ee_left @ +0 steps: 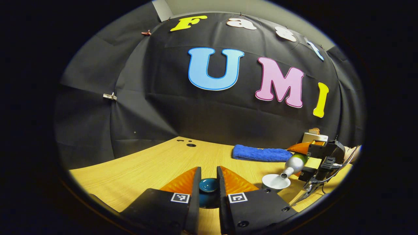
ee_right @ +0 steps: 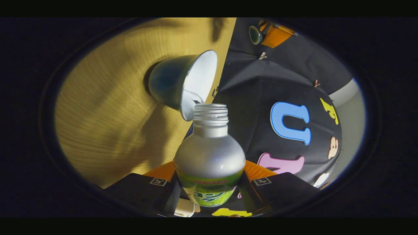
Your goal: Open the teacup lid with one hand, grasp the water bottle and pour water into the teacup with the other hand; after pouring, place the water bottle on the coaster and then close the teacup lid.
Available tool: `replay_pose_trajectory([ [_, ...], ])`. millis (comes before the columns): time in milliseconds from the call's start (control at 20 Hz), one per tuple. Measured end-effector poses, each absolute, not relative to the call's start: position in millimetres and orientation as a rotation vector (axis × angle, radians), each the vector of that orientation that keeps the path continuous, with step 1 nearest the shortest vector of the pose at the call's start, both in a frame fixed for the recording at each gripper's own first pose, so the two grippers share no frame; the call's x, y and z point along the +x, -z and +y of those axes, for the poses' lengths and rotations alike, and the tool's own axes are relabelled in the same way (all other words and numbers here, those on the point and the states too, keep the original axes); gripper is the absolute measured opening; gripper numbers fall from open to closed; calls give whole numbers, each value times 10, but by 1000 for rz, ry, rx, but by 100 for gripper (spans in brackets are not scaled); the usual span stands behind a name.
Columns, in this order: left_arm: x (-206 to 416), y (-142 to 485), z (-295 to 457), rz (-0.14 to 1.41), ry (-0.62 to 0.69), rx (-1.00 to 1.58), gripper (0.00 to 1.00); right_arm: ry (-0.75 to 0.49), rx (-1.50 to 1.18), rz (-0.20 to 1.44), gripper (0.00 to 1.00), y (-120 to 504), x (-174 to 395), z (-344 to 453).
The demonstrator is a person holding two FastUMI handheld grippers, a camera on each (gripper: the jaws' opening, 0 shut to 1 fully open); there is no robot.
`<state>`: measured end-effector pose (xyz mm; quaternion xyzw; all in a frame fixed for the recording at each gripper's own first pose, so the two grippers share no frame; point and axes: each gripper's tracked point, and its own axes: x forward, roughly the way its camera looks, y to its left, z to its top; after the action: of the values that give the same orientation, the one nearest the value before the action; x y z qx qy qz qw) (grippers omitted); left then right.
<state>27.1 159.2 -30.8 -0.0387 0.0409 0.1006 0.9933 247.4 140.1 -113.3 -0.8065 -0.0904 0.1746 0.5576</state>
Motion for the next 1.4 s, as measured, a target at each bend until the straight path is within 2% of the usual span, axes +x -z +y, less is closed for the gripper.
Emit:
replay_pose_trajectory([
  [900, 272, 297, 1561, 77, -179, -118, 29, -397, -2030, -380, 78, 662, 2520, 1631],
  [1400, 255, 272, 1563, 70, -175, -125, 29, -394, -2098, -415, 79, 544, 2539, 1640],
])
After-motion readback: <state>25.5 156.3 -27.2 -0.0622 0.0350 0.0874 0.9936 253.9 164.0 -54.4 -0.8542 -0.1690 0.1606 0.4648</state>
